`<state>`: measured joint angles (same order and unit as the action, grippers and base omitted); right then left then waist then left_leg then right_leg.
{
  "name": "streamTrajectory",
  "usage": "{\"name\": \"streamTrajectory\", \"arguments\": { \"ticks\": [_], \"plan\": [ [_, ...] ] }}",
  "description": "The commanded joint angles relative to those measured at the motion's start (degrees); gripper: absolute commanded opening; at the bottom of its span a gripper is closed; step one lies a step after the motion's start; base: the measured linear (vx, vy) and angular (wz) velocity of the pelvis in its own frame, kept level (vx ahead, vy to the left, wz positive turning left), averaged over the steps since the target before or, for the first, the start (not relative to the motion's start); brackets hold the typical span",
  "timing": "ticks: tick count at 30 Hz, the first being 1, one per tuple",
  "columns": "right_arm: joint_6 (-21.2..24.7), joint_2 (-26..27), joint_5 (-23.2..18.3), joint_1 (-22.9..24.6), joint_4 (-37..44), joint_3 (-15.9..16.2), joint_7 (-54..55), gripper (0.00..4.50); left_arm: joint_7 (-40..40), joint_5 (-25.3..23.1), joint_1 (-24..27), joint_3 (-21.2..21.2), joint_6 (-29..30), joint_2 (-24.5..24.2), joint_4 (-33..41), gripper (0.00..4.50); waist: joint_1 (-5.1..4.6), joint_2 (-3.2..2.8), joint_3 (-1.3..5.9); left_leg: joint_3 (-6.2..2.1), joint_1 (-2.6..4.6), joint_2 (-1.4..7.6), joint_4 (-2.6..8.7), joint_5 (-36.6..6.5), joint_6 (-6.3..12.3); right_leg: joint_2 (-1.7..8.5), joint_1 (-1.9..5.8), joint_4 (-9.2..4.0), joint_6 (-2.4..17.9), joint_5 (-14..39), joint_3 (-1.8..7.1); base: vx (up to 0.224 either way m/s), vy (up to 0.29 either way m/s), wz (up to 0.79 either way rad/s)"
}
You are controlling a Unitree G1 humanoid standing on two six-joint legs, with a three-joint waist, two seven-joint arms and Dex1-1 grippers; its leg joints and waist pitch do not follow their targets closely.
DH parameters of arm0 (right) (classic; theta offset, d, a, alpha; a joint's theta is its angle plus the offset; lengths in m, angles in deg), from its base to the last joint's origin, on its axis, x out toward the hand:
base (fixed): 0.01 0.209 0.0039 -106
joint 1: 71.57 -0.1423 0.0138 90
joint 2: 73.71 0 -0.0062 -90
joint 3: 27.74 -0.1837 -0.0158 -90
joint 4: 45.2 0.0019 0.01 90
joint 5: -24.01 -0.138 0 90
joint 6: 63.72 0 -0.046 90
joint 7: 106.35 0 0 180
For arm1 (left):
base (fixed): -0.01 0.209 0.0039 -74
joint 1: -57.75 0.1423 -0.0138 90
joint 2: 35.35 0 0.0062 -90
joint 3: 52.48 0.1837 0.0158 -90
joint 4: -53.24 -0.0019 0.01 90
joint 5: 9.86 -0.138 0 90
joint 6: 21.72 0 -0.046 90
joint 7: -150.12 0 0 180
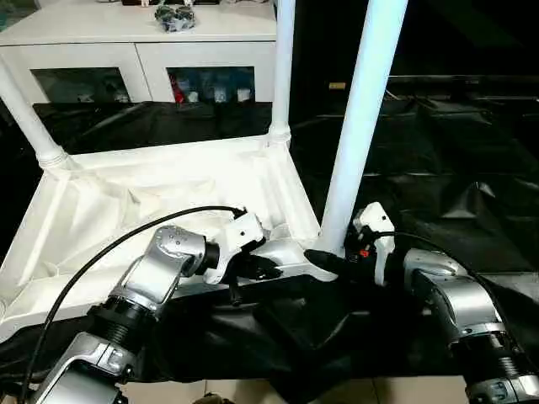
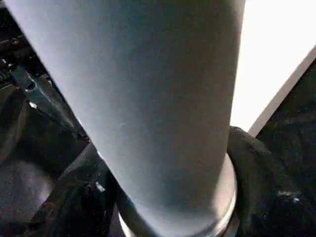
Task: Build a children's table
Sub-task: Rotate leg to tighten
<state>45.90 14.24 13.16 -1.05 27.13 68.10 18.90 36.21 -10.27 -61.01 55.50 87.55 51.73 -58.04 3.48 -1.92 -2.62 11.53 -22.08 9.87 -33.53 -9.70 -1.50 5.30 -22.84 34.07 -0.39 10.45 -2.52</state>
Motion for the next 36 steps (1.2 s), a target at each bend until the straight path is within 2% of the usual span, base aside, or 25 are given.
{"name": "streamTrajectory", "arguments": {
  "ticks": [1,8,9,10,11,12,13,14,15,16,18,20,21,23,25,31,32,34,35,36],
  "plan": [
    [1.0,2.7,-0.1,0.8,-0.7,4.9,-1.5,2.70,-1.5,2.3,-2.4,-0.7,-0.9,2.9,2.3,0.00,0.04,0.29,3.02,-1.93,1.58,3.27,4.86,-21.3,-0.90,3.23,1.44,-4.82,11.2,19.9,2.03,0.000,0.000,0.00],
    [1.0,2.7,-0.1,0.8,-0.7,4.9,-1.5,2.70,-1.5,2.3,-2.4,-0.7,-0.9,2.9,2.3,0.00,0.06,0.30,2.98,-1.94,1.56,3.25,4.86,-21.5,-0.92,3.31,1.44,-4.92,11.0,20.7,2.05,0.000,0.000,0.00],
    [0.8,4.1,0.6,0.5,-1.9,4.1,1.4,3.05,-2.7,2.2,-2.4,-0.8,-0.1,3.5,2.5,0.00,0.03,0.33,2.96,-1.95,1.53,3.29,4.90,-21.5,-1.01,3.33,1.41,-4.91,11.0,20.8,2.08,0.000,0.000,0.00],
    [0.1,7.7,1.4,-2.0,-6.5,1.5,9.6,3.26,-5.8,1.7,-2.5,-1.0,1.2,5.4,2.6,0.00,-0.02,0.28,2.95,-1.93,1.55,3.27,4.89,-21.6,-1.14,3.33,1.30,-4.89,11.1,20.9,2.09,0.000,0.000,0.00],
    [-0.6,11.6,2.2,-4.7,-11.3,-1.2,18.2,3.40,-9.1,1.3,-2.5,-1.2,2.5,7.5,2.7,0.00,-0.71,0.49,2.89,-1.91,1.30,3.18,4.81,-21.5,-1.96,3.55,1.00,-4.53,12.0,21.3,2.18,0.000,0.000,0.00],
    [-1.2,13.8,2.9,-6.5,-14.3,-2.8,23.7,3.46,-11.1,1.0,-2.5,-1.4,3.2,8.7,2.8,0.00,-1.28,0.41,2.96,-2.71,0.90,2.98,5.02,-22.0,-3.26,3.89,1.67,-4.57,10.9,25.0,1.56,0.000,0.000,0.00],
    [-1.4,14.3,3.1,-6.9,-14.9,-3.1,24.8,3.46,-11.5,0.9,-2.5,-1.4,3.3,8.9,2.8,0.00,-1.56,0.41,2.99,-2.76,0.78,2.97,5.22,-21.9,-3.41,3.68,1.74,-4.68,10.2,25.6,1.46,0.000,0.000,0.00],
    [-1.3,14.2,3.1,-6.9,-14.9,-3.1,24.6,3.70,-11.6,0.9,-2.6,-1.4,3.3,9.0,2.6,0.00,-1.53,0.35,2.92,-2.58,1.22,3.04,5.17,-23.2,-3.24,3.36,1.30,-5.12,9.3,25.3,1.52,0.000,0.000,0.00],
    [-1.3,14.2,3.1,-6.9,-14.9,-3.1,24.5,3.78,-11.7,0.8,-2.6,-1.4,3.2,9.1,2.5,0.00,-1.50,0.70,2.83,-2.31,1.68,2.90,4.93,-24.5,-2.59,3.23,0.84,-5.43,9.1,25.3,1.77,0.000,0.000,0.00],
    [-1.2,14.2,3.0,-7.0,-15.0,-3.0,24.3,3.84,-11.8,0.8,-2.7,-1.4,3.3,9.2,2.4,0.00,-1.50,0.66,3.05,-2.30,1.28,2.82,4.92,-23.2,-1.87,3.34,1.34,-5.26,9.1,23.8,1.90,0.000,0.000,0.00],
    [-1.2,14.3,3.0,-7.1,-15.0,-3.0,24.2,4.02,-11.8,0.8,-2.7,-1.5,3.4,9.2,2.4,0.00,-1.33,0.59,3.07,-2.04,1.34,2.91,4.84,-21.6,-1.04,3.22,1.16,-5.24,9.6,21.6,2.02,0.000,0.000,0.00],
    [-1.2,14.6,2.9,-7.3,-15.3,-3.2,24.3,4.13,-12.2,0.9,-2.7,-1.5,3.5,9.3,2.5,0.00,-1.24,0.60,3.09,-1.90,1.25,2.88,4.77,-20.5,-0.65,3.19,1.29,-5.10,10.2,20.1,2.04,0.000,0.000,0.00],
    [-1.6,15.0,3.3,-7.7,-16.1,-3.6,24.7,4.24,-12.5,0.7,-2.7,-1.7,3.8,9.5,2.6,0.00,-1.19,0.40,3.11,-1.91,1.22,2.90,4.79,-20.0,-0.56,3.17,1.36,-4.99,10.5,19.5,2.00,0.000,0.000,0.00],
    [-2.1,15.7,3.7,-8.2,-16.9,-4.0,25.1,4.39,-12.9,0.4,-2.6,-1.9,4.1,9.5,2.9,0.00,-1.35,0.48,3.10,-1.91,1.16,2.88,4.82,-20.1,-0.61,3.15,1.43,-4.93,10.8,19.6,1.93,0.000,0.000,0.00],
    [-3.4,15.2,4.4,-7.8,-16.0,-2.5,24.9,4.45,-13.0,0.5,-2.5,-1.8,4.0,9.1,3.0,0.00,-1.38,0.18,3.09,-1.96,1.29,2.91,4.86,-20.7,-0.91,3.12,1.36,-4.98,10.7,20.1,1.93,0.000,0.000,0.00],
    [-3.8,9.9,4.7,-5.2,-9.7,-0.3,18.5,4.45,-10.3,0.8,-2.1,-0.8,2.2,7.6,3.4,0.00,-1.28,0.26,3.11,-1.82,1.38,2.96,4.85,-20.9,-0.82,2.91,1.41,-4.96,10.8,18.3,1.99,0.000,0.000,0.00],
    [-3.7,8.8,4.5,-4.7,-8.5,-0.1,17.0,4.45,-9.6,1.0,-1.9,-0.7,1.9,7.2,3.7,0.00,-1.15,0.38,3.17,-1.84,1.30,2.97,4.80,-20.2,-0.45,2.92,1.65,-4.89,10.7,17.5,1.98,0.000,0.000,0.00],
    [-3.2,5.9,3.7,-3.2,-5.1,0.4,12.3,4.45,-7.8,1.6,-1.3,-0.4,1.6,6.2,4.6,0.00,-0.81,0.32,3.24,-1.62,1.49,3.03,4.60,-19.3,0.34,2.93,1.50,-4.87,11.1,16.0,2.11,0.000,0.000,0.00],
    [-3.3,5.0,3.4,-2.8,-4.1,0.6,10.7,4.45,-7.3,1.8,-1.2,-0.4,1.5,5.9,4.8,0.00,-0.61,0.09,3.37,-1.59,1.33,3.11,4.49,-17.7,1.10,2.95,1.71,-4.56,11.7,13.8,2.14,0.000,0.000,0.00],
    [-3.3,3.0,2.6,-1.8,-2.1,1.0,7.5,4.45,-6.2,2.0,-0.9,-0.2,1.0,5.2,5.1,0.00,-0.51,0.20,3.41,-1.55,1.36,3.10,4.44,-17.2,1.31,2.88,1.76,-4.56,11.9,13.1,2.08,0.000,0.000,0.00]
  ]
}}
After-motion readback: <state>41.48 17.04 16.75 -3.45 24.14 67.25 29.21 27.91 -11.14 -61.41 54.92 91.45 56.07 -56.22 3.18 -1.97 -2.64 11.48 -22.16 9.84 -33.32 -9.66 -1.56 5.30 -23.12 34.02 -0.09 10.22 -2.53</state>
